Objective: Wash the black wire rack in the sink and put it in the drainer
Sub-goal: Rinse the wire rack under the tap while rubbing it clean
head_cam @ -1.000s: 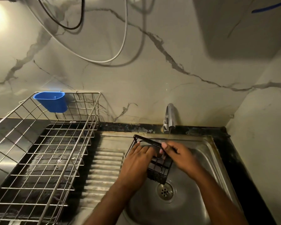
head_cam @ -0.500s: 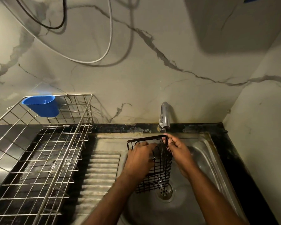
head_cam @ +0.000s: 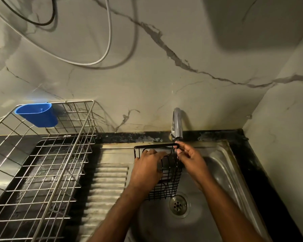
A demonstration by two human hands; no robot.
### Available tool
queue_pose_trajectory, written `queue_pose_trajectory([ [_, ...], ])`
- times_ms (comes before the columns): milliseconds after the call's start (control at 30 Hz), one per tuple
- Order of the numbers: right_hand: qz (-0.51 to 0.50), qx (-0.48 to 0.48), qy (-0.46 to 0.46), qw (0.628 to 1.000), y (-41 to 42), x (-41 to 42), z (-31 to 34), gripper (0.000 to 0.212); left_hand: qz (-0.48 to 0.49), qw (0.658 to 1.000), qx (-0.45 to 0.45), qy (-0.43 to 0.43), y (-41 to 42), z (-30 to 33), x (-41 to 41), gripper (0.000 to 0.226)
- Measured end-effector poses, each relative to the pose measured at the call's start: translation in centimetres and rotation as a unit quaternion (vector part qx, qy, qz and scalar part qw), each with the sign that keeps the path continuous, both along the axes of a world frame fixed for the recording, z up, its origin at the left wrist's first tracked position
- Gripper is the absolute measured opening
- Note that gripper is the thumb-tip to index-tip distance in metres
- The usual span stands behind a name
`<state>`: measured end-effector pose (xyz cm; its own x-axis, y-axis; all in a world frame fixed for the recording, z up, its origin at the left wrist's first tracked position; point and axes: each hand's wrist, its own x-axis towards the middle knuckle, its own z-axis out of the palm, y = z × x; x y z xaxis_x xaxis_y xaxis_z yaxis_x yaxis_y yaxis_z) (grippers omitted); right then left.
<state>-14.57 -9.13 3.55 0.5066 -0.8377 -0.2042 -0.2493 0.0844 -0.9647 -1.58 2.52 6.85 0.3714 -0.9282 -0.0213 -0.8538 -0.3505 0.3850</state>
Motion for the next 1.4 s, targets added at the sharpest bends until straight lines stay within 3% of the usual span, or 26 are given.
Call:
queue_pose_trajectory([
  [367,0.015,-0.085,0.014,0.996,0.1,-0.6,0.7,0.036,0.006,1.000,-0.001,0.030,0.6,-0.3,-0.4,0.058],
  [700,-0.002,-0.090,0.055,0.994,0.9,-1.8,0.4,0.059,0.010,0.999,-0.013,0.033,0.7,0.0,-0.3,0.055],
  [933,-0.009,-0.116,0.080,0.990,1.7,-2.5,0.2,0.029,0.016,0.998,-0.028,0.047,1.0,0.1,-0.4,0.054],
  [1400,-0.004,-0.145,0.095,0.985,1.6,-2.4,1.4,0.019,0.016,0.997,-0.033,0.063,1.0,0.6,-0.5,0.053],
])
